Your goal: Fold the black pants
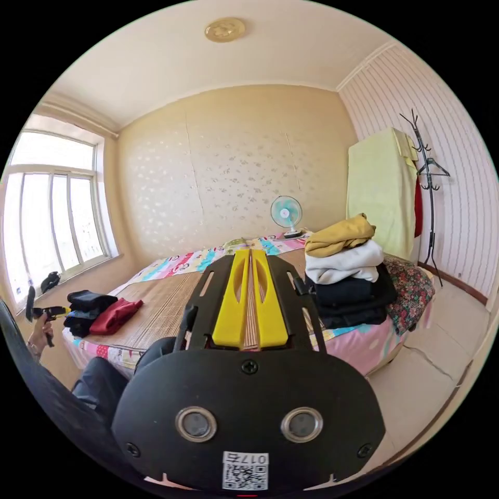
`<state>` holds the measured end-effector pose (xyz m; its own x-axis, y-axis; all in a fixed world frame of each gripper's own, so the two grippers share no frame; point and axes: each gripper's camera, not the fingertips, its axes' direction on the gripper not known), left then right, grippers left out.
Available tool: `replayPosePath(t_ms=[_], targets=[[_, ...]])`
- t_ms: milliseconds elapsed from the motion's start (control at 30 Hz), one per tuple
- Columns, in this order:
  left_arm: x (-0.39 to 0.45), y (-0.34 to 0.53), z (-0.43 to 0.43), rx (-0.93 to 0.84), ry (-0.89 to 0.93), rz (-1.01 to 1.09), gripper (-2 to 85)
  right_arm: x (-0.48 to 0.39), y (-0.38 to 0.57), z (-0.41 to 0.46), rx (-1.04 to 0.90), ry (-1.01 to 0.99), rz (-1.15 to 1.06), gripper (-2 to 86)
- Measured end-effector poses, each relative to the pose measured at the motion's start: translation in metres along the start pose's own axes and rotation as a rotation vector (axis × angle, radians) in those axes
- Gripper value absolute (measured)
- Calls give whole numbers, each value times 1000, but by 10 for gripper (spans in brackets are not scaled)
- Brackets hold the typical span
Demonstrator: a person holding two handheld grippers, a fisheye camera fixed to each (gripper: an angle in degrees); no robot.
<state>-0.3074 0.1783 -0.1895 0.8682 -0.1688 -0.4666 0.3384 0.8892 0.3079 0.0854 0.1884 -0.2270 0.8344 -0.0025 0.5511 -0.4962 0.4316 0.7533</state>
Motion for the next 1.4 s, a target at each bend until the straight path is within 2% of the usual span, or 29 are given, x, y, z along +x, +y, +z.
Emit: replayPosePath(t_ms=[133,200,267,333,367,400,467,533,567,600,633,667,733,800,933,1067,1167,1233,1300,1400], targets=[[-116,-85,-8,192,-145,-214,135,-16,12,11,-58,-24,-54,2],[-156,-123,5,200,-205,-289,153,-19,21,19,-82,-30,-58,2],[-189,-153,35,132,-279,-372,165,-16,29,22,-95,-33,-44,2],[-227,-179,91,-72,-259,-562,163,-11,41,21,-99,-31,-26,2],[-228,-184,99,-92,-271,-598,160,-7,50,18,-99,-25,-19,2],[-221,-196,103,-82,-306,-631,134,-3,60,13,-101,-16,-20,2],[-188,-227,103,-18,-208,-517,98,4,77,7,-116,8,-24,2],[-119,-268,118,-5,90,-318,67,12,91,6,-131,33,-18,3],[-98,-275,125,-21,153,-267,66,17,99,8,-137,35,-4,3],[-48,-284,136,-34,226,-132,65,21,105,12,-137,24,10,4],[9,-283,145,-38,274,38,65,23,108,14,-135,16,13,4],[38,-279,149,-49,306,123,65,24,113,19,-134,6,16,4],[137,-237,163,-110,500,390,66,25,123,30,-143,4,16,4],[195,-186,177,-204,645,534,69,25,141,50,-200,-15,-8,5],[260,-42,233,-552,762,563,101,24,176,94,-368,-22,-49,10],[224,39,245,-631,877,308,100,24,203,145,-507,-128,-76,26],[161,61,229,-574,799,67,103,13,206,189,-519,-303,-91,48],[105,60,211,-475,605,-65,109,-4,205,231,-557,-454,-91,72],[65,52,204,-427,426,-173,116,-46,203,306,-675,-685,-82,117],[10,39,204,-331,198,-344,142,-128,213,403,-794,-826,-147,156]])
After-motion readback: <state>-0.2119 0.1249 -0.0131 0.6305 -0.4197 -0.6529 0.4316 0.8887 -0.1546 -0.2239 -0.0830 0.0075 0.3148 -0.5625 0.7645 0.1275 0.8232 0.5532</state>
